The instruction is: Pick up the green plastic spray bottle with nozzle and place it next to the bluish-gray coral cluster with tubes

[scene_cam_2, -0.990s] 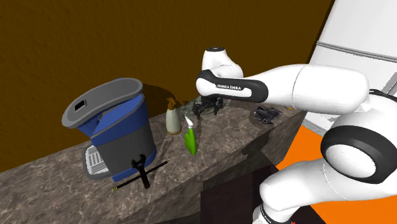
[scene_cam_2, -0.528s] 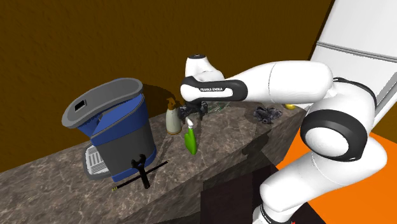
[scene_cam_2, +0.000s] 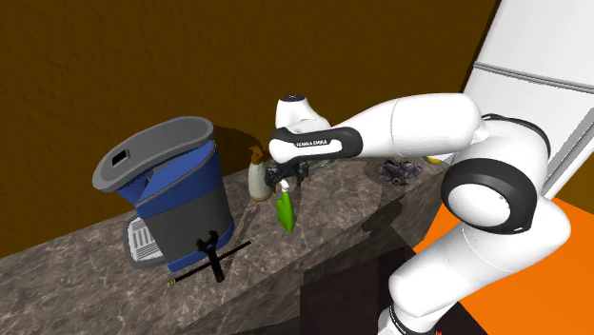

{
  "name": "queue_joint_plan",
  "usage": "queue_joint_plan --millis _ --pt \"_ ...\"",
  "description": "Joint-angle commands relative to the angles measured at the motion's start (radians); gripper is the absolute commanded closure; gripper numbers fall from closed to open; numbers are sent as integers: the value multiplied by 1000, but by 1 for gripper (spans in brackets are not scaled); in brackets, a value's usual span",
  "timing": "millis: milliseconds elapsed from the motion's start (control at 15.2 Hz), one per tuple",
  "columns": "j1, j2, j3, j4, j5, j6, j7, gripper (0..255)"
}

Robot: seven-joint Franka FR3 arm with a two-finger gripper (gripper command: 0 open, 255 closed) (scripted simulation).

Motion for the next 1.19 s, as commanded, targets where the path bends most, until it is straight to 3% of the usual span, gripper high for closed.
queue_joint_plan --millis 0,330,396,1122 --pt "0 1 1 -2 0 4 1 0" --pt "0 1 1 -2 0 4 1 0" --pt "0 1 1 -2 0 4 1 255" --pt "0 -7 -1 18 1 -24 0 255"
